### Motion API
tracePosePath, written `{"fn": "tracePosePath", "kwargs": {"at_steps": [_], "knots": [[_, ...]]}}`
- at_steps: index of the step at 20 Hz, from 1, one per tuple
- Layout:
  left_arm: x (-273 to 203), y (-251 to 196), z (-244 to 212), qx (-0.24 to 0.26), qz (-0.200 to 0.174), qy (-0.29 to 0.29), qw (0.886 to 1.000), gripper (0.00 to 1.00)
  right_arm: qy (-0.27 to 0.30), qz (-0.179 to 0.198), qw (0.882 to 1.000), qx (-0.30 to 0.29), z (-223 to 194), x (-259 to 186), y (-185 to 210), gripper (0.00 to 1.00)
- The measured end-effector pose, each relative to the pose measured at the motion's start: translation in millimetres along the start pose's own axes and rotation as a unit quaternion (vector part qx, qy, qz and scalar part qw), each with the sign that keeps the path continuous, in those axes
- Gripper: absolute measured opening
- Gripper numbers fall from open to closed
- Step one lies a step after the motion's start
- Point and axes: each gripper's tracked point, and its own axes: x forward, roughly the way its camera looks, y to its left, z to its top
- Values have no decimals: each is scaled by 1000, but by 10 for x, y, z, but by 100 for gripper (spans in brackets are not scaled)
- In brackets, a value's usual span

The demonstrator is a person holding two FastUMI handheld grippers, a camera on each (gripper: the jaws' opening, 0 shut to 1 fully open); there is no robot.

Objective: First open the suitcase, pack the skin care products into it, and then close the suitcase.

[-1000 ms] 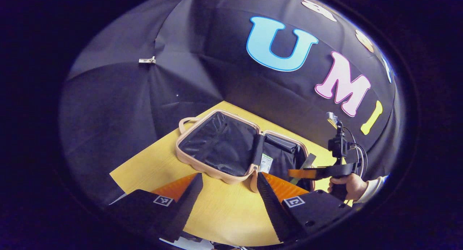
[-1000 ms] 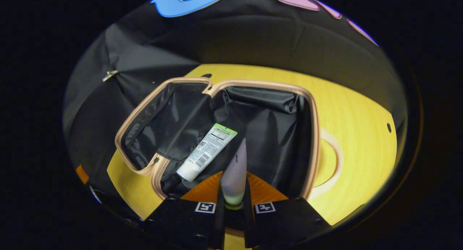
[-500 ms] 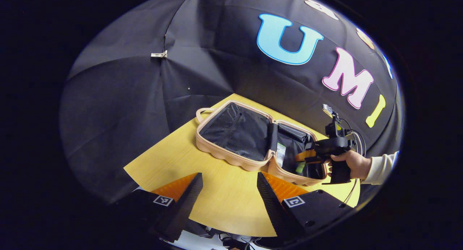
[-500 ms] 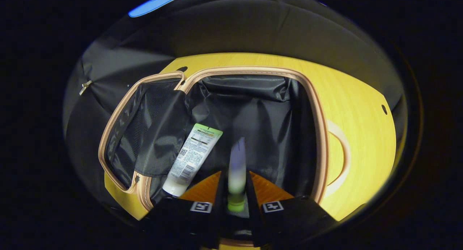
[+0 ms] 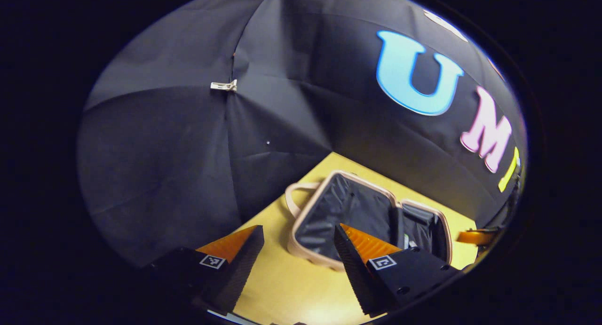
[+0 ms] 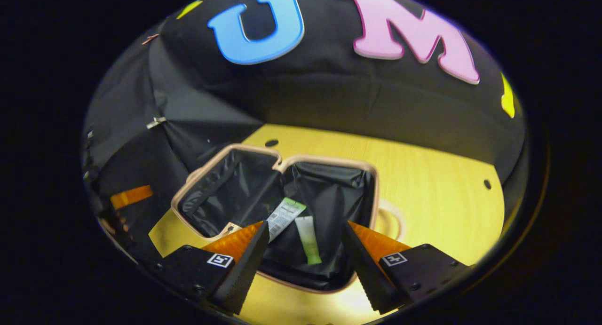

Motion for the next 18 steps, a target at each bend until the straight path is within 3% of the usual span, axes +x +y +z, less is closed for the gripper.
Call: {"fn": "tracePosePath", "kwargs": {"at_steps": [1,2,3,6,10,13,14,15,16,17,18], "knots": [[197,16,46,-17,-5,12,1000,95,-22,-7,1000,-7,88,-221,-78,98],[427,44,108,-34,-8,20,999,89,-44,-15,999,-10,176,-414,-156,98],[625,86,101,-44,-13,31,998,94,-64,-23,998,-11,229,-588,-218,98],[1171,186,57,-67,-16,77,995,90,-100,-58,993,-13,275,-1048,-509,98],[1567,49,-41,-119,-16,126,985,81,-86,-109,990,22,60,-1407,-961,98],[1735,54,-152,-128,-20,151,980,81,-60,-149,984,71,-189,-1606,-1254,98],[1775,27,-185,-134,-23,156,978,76,-55,-163,982,80,-264,-1665,-1348,98],[1820,-5,-215,-146,-29,159,976,80,-52,-173,980,87,-304,-1725,-1412,98],[1820,-63,-233,-160,-41,169,972,61,-49,-182,978,91,-338,-1777,-1471,98],[1809,-60,-247,-163,-43,172,971,60,-48,-186,977,97,-360,-1826,-1502,98],[1787,45,-231,-154,-27,168,973,49,-47,-188,976,101,-369,-1856,-1524,97]]}}
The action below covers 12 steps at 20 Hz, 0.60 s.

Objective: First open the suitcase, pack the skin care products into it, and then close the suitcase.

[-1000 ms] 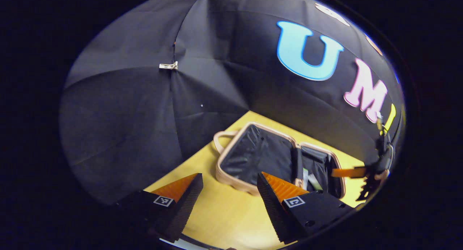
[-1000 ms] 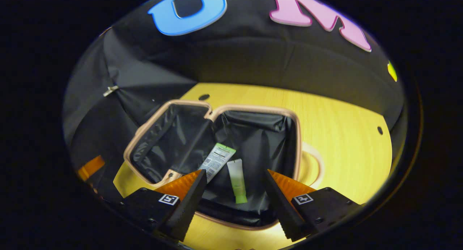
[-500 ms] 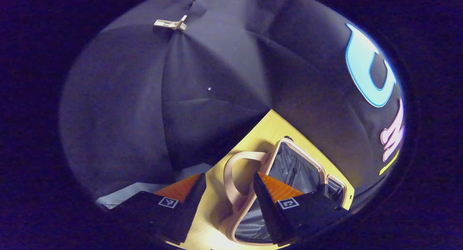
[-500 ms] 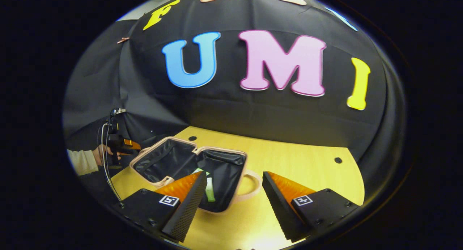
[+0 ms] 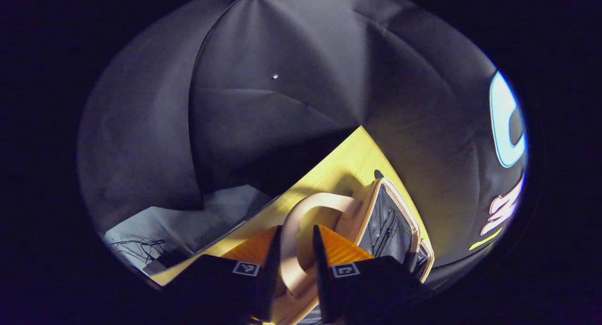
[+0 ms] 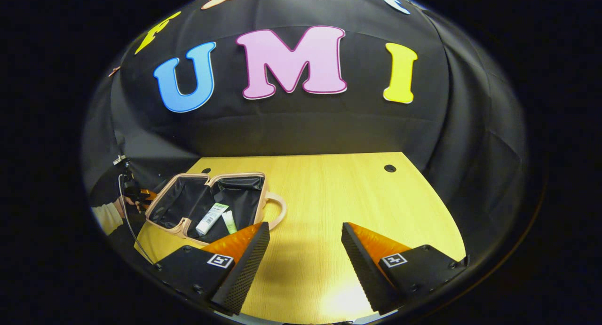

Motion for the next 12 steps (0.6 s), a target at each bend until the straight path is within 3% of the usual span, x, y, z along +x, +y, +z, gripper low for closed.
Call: {"fn": "tracePosePath", "kwargs": {"at_steps": [2,6,8,12], "knots": [[-72,-78,1,-1,-7,-6,1000,17,5,-1,1000,0,-8,-23,-72,98],[-506,-366,300,80,-13,-63,995,8,-4,-11,1000,-2,62,-122,-261,98],[-919,-825,384,124,-29,-92,988,7,-10,-16,1000,2,86,-177,-334,97],[-1802,-1821,475,187,-125,-127,966,6,-25,-25,999,-1,180,-264,-492,98]]}}
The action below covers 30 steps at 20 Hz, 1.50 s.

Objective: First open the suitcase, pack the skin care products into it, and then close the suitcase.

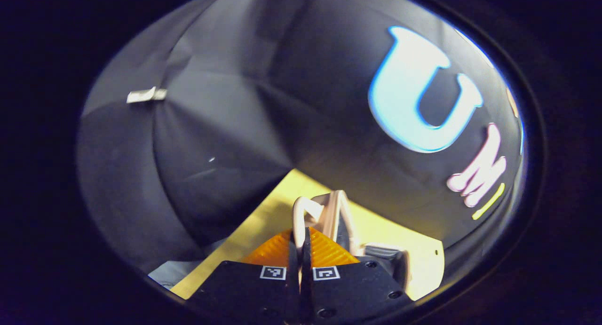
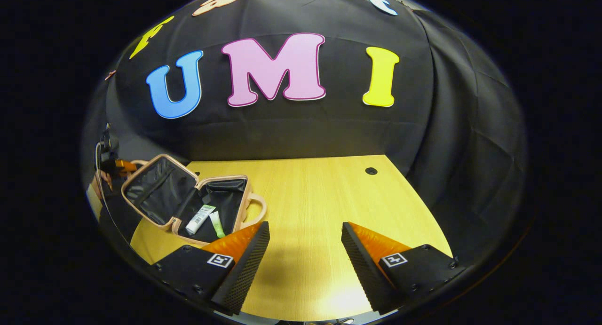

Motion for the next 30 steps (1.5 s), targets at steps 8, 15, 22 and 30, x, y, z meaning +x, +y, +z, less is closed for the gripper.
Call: {"fn": "tracePosePath", "kwargs": {"at_steps": [8,15,22,30], "knots": [[-707,-1605,-105,86,-116,11,989,6,-27,21,999,1,231,35,-167,98],[-398,-2804,-1480,39,-141,72,987,7,-37,80,996,18,463,273,-543,98],[65,-2999,-3024,51,-54,155,985,9,-40,150,986,57,457,160,-447,97],[-282,-3500,-2888,61,-144,95,983,85,-75,118,989,56,510,-153,-395,97]]}}
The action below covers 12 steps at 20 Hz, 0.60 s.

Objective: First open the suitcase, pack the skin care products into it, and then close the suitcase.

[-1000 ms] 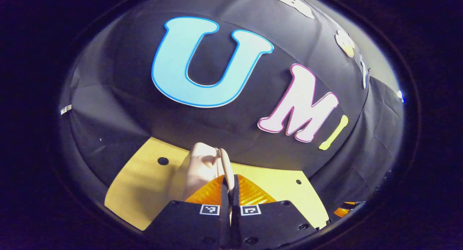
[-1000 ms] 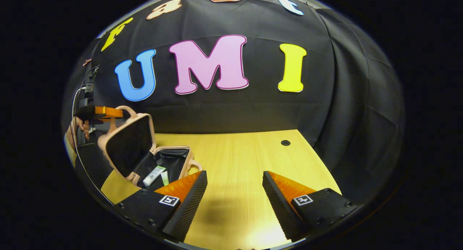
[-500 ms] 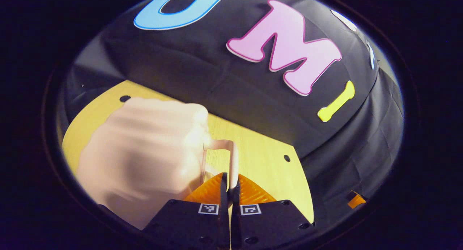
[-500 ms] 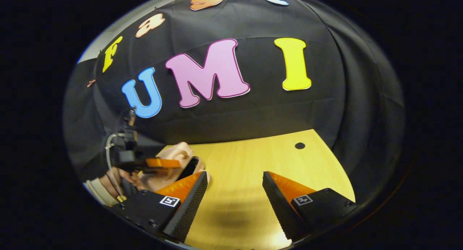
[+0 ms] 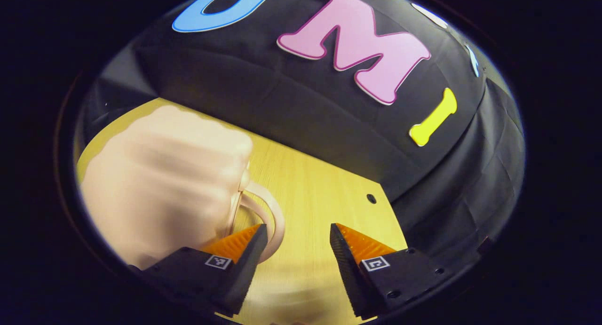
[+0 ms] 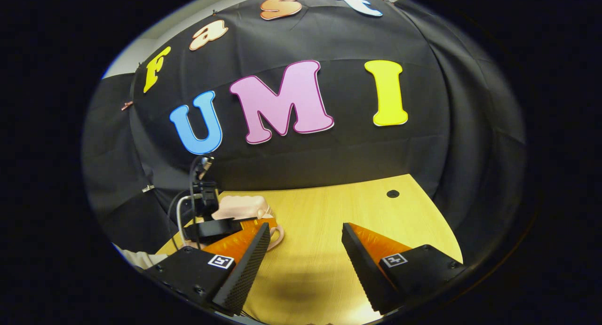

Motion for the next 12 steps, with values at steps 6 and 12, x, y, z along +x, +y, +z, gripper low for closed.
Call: {"fn": "tracePosePath", "kwargs": {"at_steps": [6,12], "knots": [[-1408,-394,789,120,13,-172,978,96,-46,-38,998,4,173,-277,-3,97],[-2521,-242,461,126,56,-231,963,96,-67,-59,996,-21,49,-583,90,97]]}}
